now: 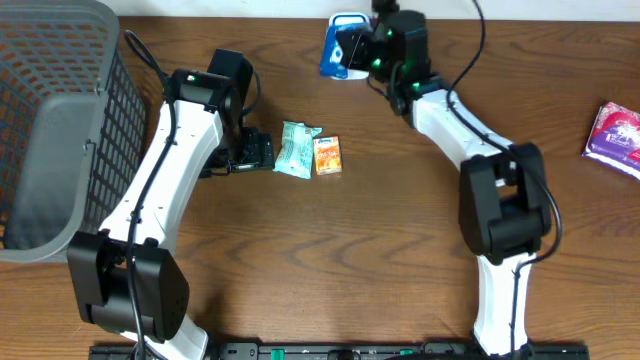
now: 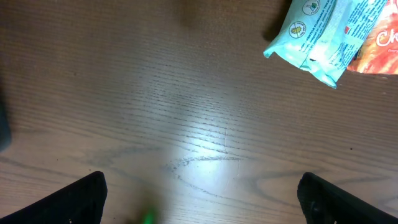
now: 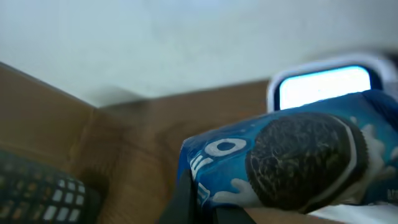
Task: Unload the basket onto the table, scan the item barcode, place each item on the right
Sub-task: 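Raise the Oreo pack with the right gripper to the scanner face, then carry the Oreo pack right with the right gripper and release it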
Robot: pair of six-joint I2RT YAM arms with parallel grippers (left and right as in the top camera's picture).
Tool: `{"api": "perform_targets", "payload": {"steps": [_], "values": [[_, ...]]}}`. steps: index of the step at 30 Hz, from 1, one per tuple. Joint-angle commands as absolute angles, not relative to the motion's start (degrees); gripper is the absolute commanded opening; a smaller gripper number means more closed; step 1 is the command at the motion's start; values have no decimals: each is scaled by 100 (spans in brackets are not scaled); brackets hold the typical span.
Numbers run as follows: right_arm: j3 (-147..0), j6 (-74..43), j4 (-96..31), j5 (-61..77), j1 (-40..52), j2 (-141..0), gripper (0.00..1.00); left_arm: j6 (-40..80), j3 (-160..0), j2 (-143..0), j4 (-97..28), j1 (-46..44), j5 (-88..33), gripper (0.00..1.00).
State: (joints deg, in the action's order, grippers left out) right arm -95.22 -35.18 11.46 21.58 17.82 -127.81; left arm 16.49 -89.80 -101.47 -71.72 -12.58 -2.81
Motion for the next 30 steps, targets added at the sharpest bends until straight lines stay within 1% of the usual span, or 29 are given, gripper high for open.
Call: {"api": "perform_targets", "payload": {"steps": [1, 9, 13, 14, 15, 19, 22, 25, 28, 29, 30], "values": [[-9638, -3518, 1253, 2414, 1798, -12919, 1, 1634, -9021, -10112, -7194, -1256, -228, 98], [-9791, -3100, 1210, 2473, 1761, -12956, 1, 1634, -9021, -10112, -7194, -1256, -228, 98], [-10304, -2718, 624, 2589, 1608, -12954, 1, 1634, -9021, -10112, -7194, -1256, -228, 98], [-10473, -2602, 368, 2602, 1557, -12945, 1, 1634, -9021, -10112, -7194, -1256, -226, 98], [-10954, -2327, -410, 2530, 1398, -12916, 1, 1634, -9021, -10112, -7194, -1256, -228, 98], [-12265, -1804, -2611, 2274, 666, -12879, 1, 1634, -9021, -10112, -7196, -1256, -226, 98], [-12752, -1468, -3754, 2235, 64, -12879, 1, 1634, -9021, -10112, -7194, -1256, -228, 98], [-12822, -1330, -4462, 2237, -471, -12879, 1, 1634, -9021, -10112, -7194, -1256, -228, 98], [-12792, -880, -5098, 2097, -919, -12890, 1, 1634, -9021, -10112, -7194, -1256, -228, 98], [-12763, -628, -5492, 1664, -1153, -12892, 1, 1634, -9021, -10112, -7194, -1256, -228, 98], [-12755, -561, -5616, 1463, -1225, -12895, 1, 1634, -9021, -10112, -7194, -1256, -228, 98]]}}
